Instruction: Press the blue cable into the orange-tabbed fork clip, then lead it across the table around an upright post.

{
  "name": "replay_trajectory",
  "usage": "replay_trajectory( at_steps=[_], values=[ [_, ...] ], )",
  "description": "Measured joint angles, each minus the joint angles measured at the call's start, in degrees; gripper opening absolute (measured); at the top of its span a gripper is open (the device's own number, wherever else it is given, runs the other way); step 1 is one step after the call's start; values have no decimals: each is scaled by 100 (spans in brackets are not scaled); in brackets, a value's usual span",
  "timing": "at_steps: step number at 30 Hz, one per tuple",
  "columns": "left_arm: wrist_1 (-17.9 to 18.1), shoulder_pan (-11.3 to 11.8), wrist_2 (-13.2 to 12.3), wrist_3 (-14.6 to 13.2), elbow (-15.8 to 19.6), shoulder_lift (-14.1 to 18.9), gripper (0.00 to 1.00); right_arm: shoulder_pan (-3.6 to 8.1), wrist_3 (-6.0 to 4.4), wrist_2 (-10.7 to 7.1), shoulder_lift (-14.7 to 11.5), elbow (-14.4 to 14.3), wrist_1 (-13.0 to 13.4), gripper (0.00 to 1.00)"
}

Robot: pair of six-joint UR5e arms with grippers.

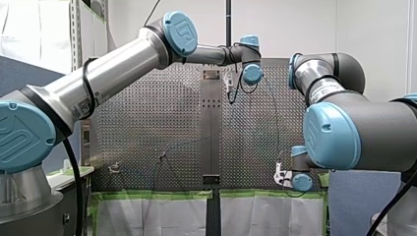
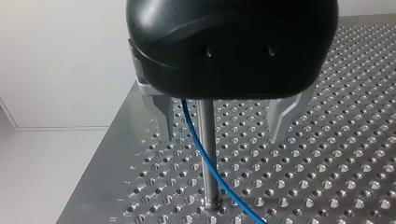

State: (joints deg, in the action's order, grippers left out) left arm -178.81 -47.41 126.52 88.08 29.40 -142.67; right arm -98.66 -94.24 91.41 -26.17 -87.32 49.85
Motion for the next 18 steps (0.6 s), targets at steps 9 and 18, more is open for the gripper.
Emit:
replay_trajectory(
  at_steps=[9,18],
  values=[
    [-69,25,-57,118,-22,0,100,-8,0,0,0,-1,-6,0],
    [-287,43,-126,231,-45,22,100,-11,1,-5,1,0,-15,0]
  ],
)
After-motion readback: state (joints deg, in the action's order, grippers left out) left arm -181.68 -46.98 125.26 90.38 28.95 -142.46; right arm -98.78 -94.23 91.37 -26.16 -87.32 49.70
